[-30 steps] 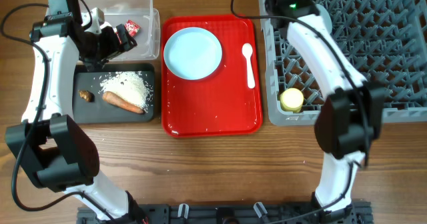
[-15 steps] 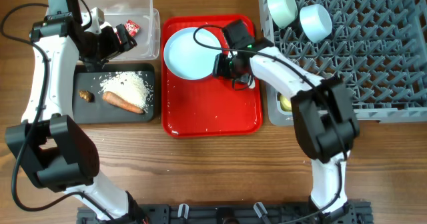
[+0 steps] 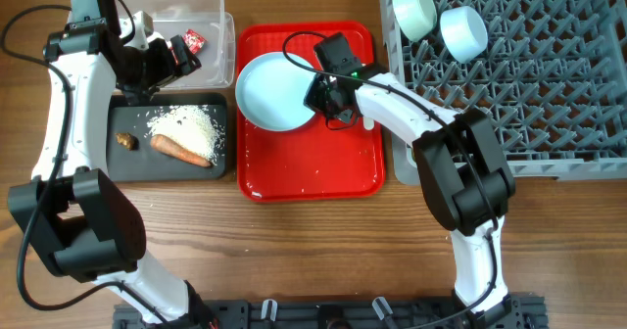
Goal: Sort waste into correct bins and load items into the dishwasher rack
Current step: 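Grasp the light-blue plate edge with the right gripper and lift it, then stand the light-blue plate upright in the dish rack, release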
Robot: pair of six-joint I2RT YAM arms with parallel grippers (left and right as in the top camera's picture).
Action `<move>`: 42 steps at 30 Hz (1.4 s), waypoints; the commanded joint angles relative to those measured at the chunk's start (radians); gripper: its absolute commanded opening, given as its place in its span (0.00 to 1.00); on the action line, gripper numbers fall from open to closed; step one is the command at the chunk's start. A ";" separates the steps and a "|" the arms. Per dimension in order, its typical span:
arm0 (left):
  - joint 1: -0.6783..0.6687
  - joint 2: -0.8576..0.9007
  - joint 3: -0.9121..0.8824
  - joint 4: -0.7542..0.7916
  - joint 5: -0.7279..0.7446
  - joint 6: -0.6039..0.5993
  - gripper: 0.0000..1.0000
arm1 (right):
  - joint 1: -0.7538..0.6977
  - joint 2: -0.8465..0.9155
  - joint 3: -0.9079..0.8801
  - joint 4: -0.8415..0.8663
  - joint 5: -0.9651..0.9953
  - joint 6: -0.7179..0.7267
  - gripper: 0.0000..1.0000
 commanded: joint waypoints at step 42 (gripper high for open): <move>0.000 -0.027 0.015 0.002 -0.002 0.001 1.00 | -0.226 -0.549 -0.225 -0.174 0.985 -1.112 0.13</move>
